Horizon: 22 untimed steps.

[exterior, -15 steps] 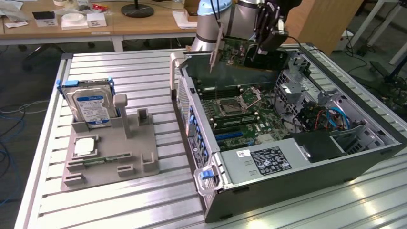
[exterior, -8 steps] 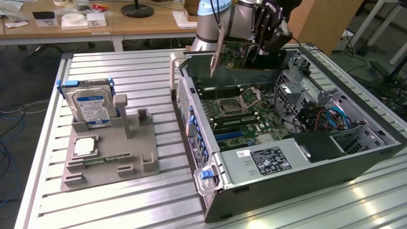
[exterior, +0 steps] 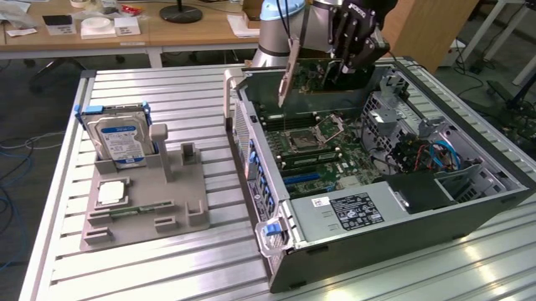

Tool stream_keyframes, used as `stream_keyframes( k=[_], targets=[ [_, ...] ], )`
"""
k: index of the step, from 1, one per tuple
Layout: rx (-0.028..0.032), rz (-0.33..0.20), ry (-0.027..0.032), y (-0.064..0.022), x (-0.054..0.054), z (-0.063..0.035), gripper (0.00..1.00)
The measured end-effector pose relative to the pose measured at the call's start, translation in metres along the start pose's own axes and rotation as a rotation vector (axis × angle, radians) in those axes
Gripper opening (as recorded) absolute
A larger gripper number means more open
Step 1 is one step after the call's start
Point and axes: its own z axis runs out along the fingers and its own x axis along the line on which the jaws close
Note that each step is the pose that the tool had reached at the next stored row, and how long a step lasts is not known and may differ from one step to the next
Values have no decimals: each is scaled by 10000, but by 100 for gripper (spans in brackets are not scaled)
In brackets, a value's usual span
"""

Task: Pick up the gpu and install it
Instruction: 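Insert the gpu into the slot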

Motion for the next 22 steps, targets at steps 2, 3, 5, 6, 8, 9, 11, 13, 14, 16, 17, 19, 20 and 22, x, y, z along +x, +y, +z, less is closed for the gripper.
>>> stream_keyframes(
  k=[2, 3, 5, 6, 8, 9, 11, 13, 14, 16, 17, 19, 20, 22],
  targets=[
    [-11, -334, 15, 0, 0, 1, 28],
    [-16, -493, 22, -1, 0, 2, 28],
    [-27, -812, 36, -1, 0, 2, 28],
    [-32, -978, 42, -2, 0, 3, 28],
    [-44, -1302, 58, -2, 0, 4, 28],
    [-49, -1459, 64, -3, 0, 5, 28],
    [-59, -1764, 77, -3, 0, 5, 28],
    [-68, -2065, 90, -4, 0, 6, 28],
    [-74, -2226, 97, -5, 0, 7, 28],
    [-84, -2511, 109, -5, 0, 8, 28],
    [-88, -2653, 115, -6, 0, 9, 28],
    [-97, -2941, 128, -7, 1, 9, 28],
    [-101, -3058, 133, -7, 1, 10, 28],
    [-98, -3018, 132, -11, 0, 13, 28]
  ],
)
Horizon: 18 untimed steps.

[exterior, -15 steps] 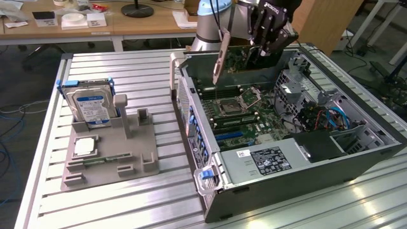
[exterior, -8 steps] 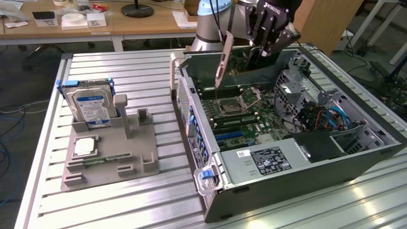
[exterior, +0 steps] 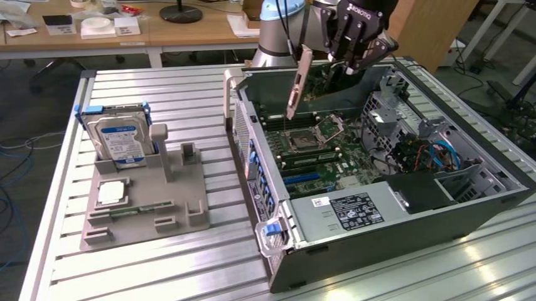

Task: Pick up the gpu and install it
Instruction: 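Insert the gpu into the slot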

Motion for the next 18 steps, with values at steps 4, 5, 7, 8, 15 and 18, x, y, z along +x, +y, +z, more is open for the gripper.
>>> stream_keyframes(
  k=[4, 5, 7, 8, 15, 18],
  targets=[
    [10, 310, -15, -15, 1, 6, 28],
    [13, 395, -20, -18, 1, 8, 28],
    [20, 591, -28, -21, 1, 13, 28],
    [23, 700, -33, -22, 0, 15, 28],
    [57, 1716, -77, -24, 2, 40, 28],
    [67, 1989, -90, -24, 2, 44, 28]
  ],
)
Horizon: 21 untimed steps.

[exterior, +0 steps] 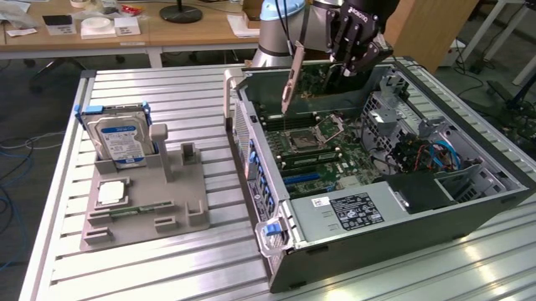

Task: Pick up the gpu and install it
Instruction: 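Insert the gpu into the slot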

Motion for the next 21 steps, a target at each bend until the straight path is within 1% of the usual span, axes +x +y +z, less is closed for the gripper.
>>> stream_keyframes(
  k=[10, 13, 14, 17, 21],
  targets=[
    [1, 2, -1, 0, 0, 2, 28],
    [10, 4, 1, 0, 0, 7, 28],
    [16, 15, 2, -1, 0, 10, 28],
    [45, 106, 32, -1, 1, 21, 28],
    [109, 366, 39, -3, 0, 44, 28]
  ],
)
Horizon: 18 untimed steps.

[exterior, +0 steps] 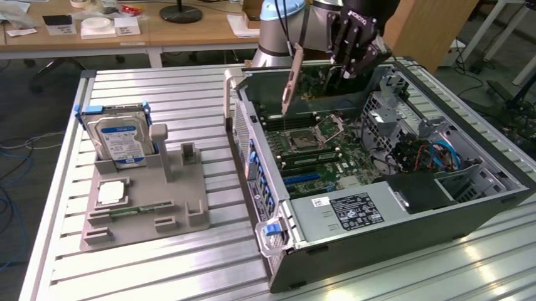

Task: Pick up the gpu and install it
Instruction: 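Insert the gpu into the slot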

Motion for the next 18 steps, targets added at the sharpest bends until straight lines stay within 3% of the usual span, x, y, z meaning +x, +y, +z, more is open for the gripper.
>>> stream_keyframes(
  k=[3, 18],
  targets=[
    [23, 110, -1, 0, 0, 17, 28],
    [25, 147, -4, -1, 0, 35, 28]
  ],
)
